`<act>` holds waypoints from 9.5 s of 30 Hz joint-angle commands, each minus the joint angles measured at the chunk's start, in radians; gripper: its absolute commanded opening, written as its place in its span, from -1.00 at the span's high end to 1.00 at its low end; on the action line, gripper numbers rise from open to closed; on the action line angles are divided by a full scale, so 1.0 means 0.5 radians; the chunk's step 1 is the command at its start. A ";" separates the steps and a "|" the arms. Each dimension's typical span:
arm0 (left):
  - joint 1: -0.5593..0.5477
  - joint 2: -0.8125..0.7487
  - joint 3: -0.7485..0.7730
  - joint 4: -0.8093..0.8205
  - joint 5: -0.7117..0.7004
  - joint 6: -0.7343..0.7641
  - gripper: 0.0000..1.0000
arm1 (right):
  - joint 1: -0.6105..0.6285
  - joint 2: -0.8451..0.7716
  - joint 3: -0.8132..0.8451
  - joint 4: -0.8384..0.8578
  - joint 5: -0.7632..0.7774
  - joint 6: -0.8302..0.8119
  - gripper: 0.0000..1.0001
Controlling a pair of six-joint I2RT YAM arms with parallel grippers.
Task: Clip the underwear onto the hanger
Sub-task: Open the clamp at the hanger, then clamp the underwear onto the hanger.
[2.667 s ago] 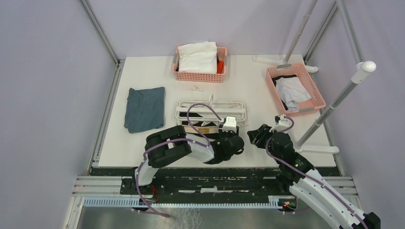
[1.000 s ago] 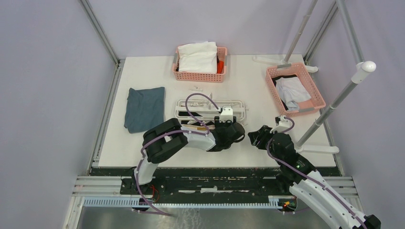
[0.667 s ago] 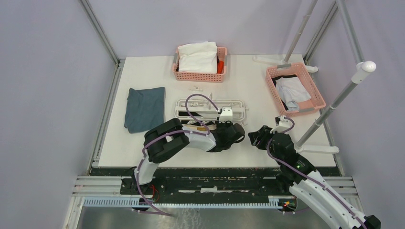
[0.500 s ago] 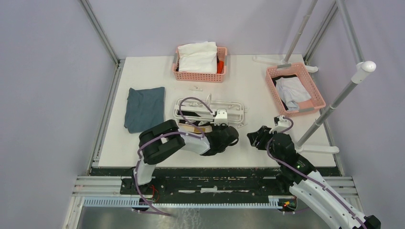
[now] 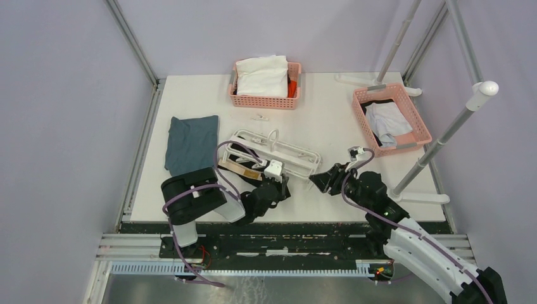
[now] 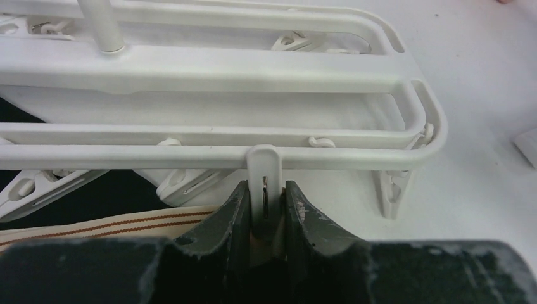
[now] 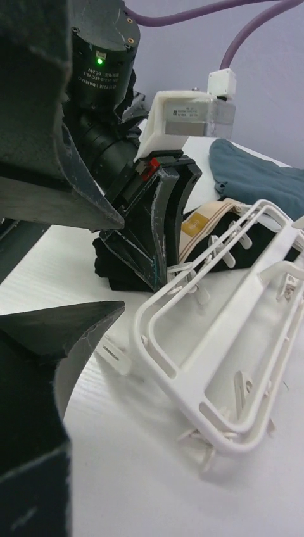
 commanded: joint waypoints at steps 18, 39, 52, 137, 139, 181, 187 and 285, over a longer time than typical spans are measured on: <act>-0.029 -0.279 -0.367 1.187 0.283 0.600 0.95 | 0.575 0.307 0.130 0.382 0.600 0.175 0.04; -0.030 -0.558 -0.374 1.060 0.285 0.781 0.95 | 0.999 1.051 0.363 1.170 1.287 -0.111 -0.13; -0.032 -0.577 -0.500 1.102 0.430 0.705 0.95 | 0.984 1.288 0.319 1.718 1.146 -0.206 -0.22; 0.357 -1.405 0.010 -1.474 1.119 0.727 -0.11 | 0.052 1.554 0.742 0.826 0.101 -0.386 1.00; 0.388 -1.281 0.089 -1.499 1.205 0.842 -0.09 | -0.021 1.572 0.827 0.717 -0.039 -0.462 1.00; 0.857 -0.388 1.023 -3.002 2.152 2.450 -0.35 | 0.096 1.448 0.575 0.690 -0.217 -0.235 0.86; 0.861 -0.278 0.997 -2.972 2.027 2.464 -0.35 | 0.095 1.436 0.574 0.688 -0.221 -0.238 0.85; 0.654 -0.601 0.885 -2.738 2.451 2.151 0.94 | 0.096 1.223 0.562 0.451 -0.030 -0.379 0.83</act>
